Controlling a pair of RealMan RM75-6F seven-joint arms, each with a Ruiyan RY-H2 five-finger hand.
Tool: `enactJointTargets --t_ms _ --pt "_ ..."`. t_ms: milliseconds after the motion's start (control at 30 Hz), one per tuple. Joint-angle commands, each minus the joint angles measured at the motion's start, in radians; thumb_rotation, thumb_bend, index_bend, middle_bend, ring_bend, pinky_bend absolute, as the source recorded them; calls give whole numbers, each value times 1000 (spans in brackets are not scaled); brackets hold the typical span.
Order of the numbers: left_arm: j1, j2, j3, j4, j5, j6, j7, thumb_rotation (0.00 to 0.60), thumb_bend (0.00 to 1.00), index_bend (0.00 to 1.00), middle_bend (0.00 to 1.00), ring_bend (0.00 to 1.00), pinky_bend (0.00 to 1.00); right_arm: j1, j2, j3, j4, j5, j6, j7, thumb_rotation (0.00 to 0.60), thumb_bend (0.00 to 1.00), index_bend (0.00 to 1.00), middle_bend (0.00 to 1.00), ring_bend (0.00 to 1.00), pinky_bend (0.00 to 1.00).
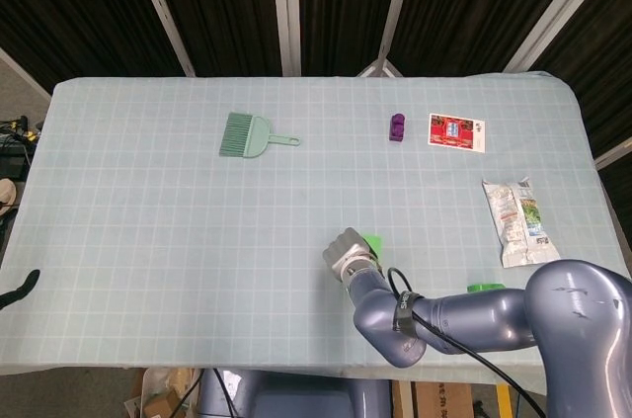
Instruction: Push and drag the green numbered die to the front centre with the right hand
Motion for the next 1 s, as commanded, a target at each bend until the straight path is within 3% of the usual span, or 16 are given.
enactJointTargets --t_ms 33,167,267,333,367,533,800,1000 --pt "1 0 -1 0 -2 1 -1 600 335 106 0 0 82 -32 32 26 -4 -49 -95 69 600 856 220 820 839 694" --pt "-1 2 -2 2 -4 -3 -5 600 335 107 0 0 82 -134 79 97 30 -197 -274 235 600 852 202 802 797 667" --pt "-2 2 -2 4 -2 -4 -8 600 335 107 0 0 82 -237 87 170 62 -405 -283 387 600 777 131 558 573 507" --pt "-3 2 -2 5 -4 -6 -10 600 335 106 0 0 82 -298 76 200 77 -564 -197 473 600 662 105 360 382 365" --pt "-3 2 -3 6 -6 -8 -10 600 335 106 0 0 82 -323 66 205 83 -640 -141 511 600 622 101 320 340 322" --pt "-6 1 -4 6 -10 -14 -7 600 335 107 0 0 82 -420 24 198 148 -904 116 686 600 490 86 180 204 158" --pt "-11 -5 -1 4 -14 -23 7 600 335 107 0 0 82 -556 138 191 103 -1007 181 901 600 450 76 122 151 126" --pt "-12 -3 -4 3 -21 -28 2 600 335 107 0 0 82 -719 235 107 -3 -1243 330 1016 600 450 47 109 136 99"
